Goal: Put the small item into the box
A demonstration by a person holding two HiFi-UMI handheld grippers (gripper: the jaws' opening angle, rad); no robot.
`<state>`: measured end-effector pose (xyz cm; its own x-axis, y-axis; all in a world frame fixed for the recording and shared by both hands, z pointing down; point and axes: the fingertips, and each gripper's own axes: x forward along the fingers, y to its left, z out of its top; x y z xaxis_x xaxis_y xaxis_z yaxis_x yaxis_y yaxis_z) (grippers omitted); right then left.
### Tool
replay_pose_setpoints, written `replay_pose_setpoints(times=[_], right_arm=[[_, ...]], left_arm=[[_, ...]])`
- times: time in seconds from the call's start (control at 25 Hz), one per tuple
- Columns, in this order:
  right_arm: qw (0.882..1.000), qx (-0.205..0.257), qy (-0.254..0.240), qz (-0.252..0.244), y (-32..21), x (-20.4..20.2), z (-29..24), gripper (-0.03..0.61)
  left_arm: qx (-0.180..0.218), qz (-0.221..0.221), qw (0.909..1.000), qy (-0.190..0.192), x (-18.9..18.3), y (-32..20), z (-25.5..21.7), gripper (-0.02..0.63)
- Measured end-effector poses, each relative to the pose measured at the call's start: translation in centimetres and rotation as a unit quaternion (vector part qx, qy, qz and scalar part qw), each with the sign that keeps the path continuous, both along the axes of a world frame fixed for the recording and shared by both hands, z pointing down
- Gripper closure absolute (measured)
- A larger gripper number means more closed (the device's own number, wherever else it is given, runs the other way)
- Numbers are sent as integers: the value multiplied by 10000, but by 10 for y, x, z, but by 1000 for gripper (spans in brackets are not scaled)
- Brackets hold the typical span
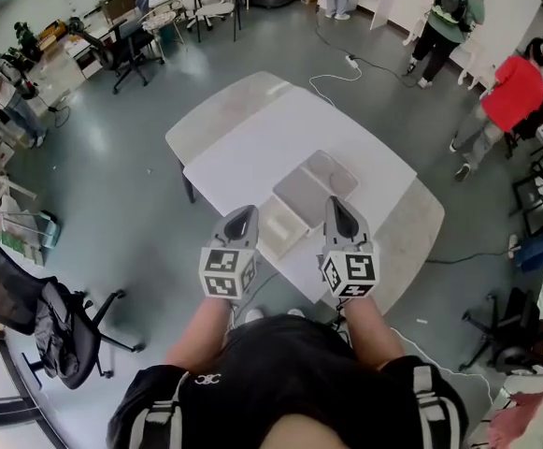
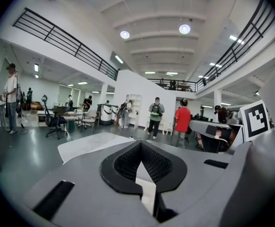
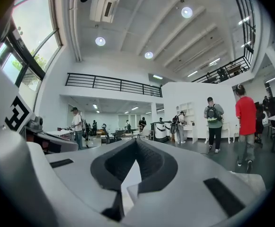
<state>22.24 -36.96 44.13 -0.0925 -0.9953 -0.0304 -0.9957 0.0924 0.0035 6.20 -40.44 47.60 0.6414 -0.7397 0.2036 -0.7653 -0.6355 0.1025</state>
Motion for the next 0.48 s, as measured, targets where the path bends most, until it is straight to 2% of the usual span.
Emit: replay_pose_setpoints(times=[0.48], right_arm=[[9996,72,18,259,16,22,-10,566]], left_arm=[[41,212,9997,74,24,7,-8,601]])
